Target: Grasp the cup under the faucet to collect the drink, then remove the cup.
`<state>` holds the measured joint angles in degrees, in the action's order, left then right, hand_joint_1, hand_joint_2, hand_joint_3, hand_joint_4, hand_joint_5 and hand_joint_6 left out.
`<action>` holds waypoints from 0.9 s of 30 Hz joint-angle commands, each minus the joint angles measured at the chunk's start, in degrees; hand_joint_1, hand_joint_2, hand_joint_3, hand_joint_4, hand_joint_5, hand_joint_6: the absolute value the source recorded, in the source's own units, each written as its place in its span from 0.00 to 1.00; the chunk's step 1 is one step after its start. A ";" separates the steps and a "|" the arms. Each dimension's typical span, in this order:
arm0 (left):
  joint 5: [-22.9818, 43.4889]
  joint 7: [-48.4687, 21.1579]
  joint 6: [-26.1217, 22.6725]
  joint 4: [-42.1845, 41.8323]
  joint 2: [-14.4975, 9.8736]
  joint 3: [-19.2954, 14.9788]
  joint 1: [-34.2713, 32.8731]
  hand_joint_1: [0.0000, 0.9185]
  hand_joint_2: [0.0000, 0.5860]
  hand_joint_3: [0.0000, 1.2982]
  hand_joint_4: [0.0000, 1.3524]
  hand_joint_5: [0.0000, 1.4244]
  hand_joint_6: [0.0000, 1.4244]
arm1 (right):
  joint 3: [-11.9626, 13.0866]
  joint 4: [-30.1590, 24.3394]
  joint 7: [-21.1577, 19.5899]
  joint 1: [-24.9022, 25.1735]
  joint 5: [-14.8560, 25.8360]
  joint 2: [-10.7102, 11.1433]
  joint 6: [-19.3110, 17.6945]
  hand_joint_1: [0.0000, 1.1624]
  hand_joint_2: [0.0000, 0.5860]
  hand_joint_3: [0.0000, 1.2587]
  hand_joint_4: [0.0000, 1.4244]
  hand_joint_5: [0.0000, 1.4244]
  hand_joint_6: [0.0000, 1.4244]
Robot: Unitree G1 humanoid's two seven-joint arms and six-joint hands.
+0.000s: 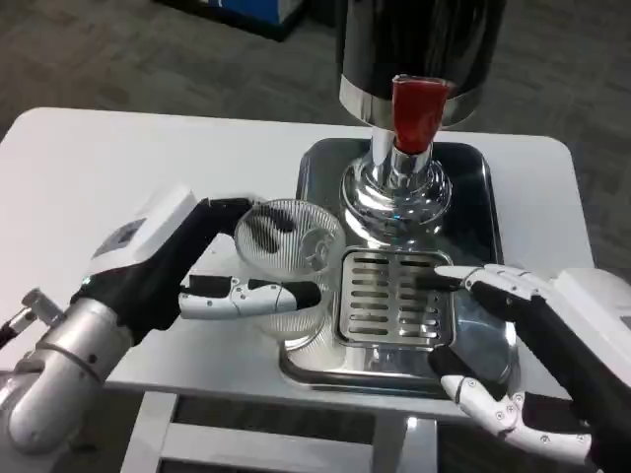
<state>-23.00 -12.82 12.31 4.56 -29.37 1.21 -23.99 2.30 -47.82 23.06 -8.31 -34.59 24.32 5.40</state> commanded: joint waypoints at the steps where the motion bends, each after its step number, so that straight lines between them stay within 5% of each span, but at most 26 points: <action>1: -1.25 1.22 0.42 1.53 0.35 1.66 -2.65 0.50 0.28 0.44 0.39 0.33 0.22 | 0.49 -0.82 -0.12 -0.63 0.07 -0.18 -0.04 0.36 0.79 0.21 0.16 0.12 0.10; 17: -5.96 1.96 -1.72 3.35 1.72 7.67 -6.66 0.45 0.28 0.44 0.39 0.32 0.20 | 1.19 -1.24 -0.01 -1.48 0.66 -0.21 -0.13 0.36 0.79 0.21 0.17 0.13 0.10; 27: -3.78 4.47 -1.44 2.76 3.57 6.76 -5.47 0.42 0.30 0.43 0.38 0.31 0.20 | 0.92 -1.11 -0.05 -1.70 0.51 -0.40 -0.13 0.36 0.77 0.21 0.17 0.13 0.10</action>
<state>-27.55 -9.01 10.10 7.55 -26.75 7.61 -30.77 3.22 -47.89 23.07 -9.28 -34.40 24.27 5.41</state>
